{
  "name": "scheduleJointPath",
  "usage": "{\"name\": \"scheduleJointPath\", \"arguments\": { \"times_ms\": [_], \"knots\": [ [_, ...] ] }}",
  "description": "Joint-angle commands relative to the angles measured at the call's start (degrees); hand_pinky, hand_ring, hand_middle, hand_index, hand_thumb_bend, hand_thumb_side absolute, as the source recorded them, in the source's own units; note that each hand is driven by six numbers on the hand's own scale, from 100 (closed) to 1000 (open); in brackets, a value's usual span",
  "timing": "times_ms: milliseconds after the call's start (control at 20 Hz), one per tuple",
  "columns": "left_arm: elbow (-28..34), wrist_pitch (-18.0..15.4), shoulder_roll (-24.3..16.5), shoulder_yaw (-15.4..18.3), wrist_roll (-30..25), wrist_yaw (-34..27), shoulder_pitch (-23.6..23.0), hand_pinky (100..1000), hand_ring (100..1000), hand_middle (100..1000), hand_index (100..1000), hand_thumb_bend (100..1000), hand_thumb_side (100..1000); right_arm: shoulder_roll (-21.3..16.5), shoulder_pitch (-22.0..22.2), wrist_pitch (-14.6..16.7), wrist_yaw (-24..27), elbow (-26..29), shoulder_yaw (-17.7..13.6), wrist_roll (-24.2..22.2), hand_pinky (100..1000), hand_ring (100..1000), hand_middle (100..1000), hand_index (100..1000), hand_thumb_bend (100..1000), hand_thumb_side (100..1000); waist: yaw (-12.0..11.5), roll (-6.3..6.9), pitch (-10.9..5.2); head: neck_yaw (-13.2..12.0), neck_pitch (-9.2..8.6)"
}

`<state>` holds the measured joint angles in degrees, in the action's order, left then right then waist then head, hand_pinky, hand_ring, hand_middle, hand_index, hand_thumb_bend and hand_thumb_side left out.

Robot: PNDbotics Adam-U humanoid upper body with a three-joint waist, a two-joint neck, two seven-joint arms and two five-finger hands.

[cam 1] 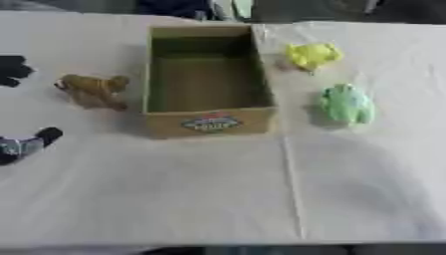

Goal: Pick up objects on the table and place them in the box.

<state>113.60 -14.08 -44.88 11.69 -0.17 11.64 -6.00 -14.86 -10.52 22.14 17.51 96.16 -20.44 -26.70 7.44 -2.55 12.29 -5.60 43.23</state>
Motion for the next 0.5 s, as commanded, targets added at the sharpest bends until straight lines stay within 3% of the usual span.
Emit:
{"name": "scheduleJointPath", "arguments": {
  "times_ms": [50, 500],
  "knots": [
    [0.99, 0.24, -5.55, 1.17, 1.70, 1.02, 0.19, 740, 763, 707, 872, 682, 112, -2.02, -0.11, 0.21, -0.13, 0.54, -0.13, -0.02, 701, 806, 628, 710, 100, 234, 0.20, 0.24, -1.00, 0.17, -0.44],
    [-3.09, 0.44, -14.06, 0.60, 3.79, 2.76, 3.36, 735, 755, 703, 870, 749, 235, -2.21, 0.13, 0.47, -0.06, 0.33, 0.04, -0.16, 701, 806, 629, 710, 100, 232, 0.55, 0.21, -1.31, 0.08, -0.17]
  ]
}}
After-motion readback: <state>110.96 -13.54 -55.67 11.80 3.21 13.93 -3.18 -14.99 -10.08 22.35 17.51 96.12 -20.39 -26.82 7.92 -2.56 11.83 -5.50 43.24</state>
